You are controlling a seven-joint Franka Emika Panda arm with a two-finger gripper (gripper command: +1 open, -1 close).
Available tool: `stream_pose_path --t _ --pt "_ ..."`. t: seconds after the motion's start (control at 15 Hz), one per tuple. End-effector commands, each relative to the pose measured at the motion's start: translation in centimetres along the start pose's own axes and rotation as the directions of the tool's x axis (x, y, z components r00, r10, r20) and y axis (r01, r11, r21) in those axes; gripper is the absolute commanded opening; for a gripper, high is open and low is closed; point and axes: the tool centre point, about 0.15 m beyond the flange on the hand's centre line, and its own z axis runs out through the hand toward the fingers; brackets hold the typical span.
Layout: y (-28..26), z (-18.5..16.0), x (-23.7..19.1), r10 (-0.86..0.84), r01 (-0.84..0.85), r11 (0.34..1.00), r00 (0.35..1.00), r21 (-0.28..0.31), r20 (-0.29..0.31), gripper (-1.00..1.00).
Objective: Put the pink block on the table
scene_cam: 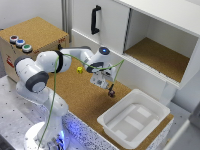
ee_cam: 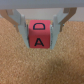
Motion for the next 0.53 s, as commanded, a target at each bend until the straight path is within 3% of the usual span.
stream_pose_path --t 0.0,0.13,0.2,0.47 --pt "-2.5 6.4 1.0 0.073 -0.061 0.982 0.995 -0.179 0.062 -1.00" --pt "-2.5 6.6 0.9 0.073 -0.059 0.985 0.994 -0.160 0.082 -1.00" --pt "-2.7 6.2 0.9 0.058 -0.046 0.988 0.995 -0.146 0.077 1.00" --pt "-2.2 4.1 1.1 0.086 -0.080 0.991 0.995 -0.111 0.053 1.00"
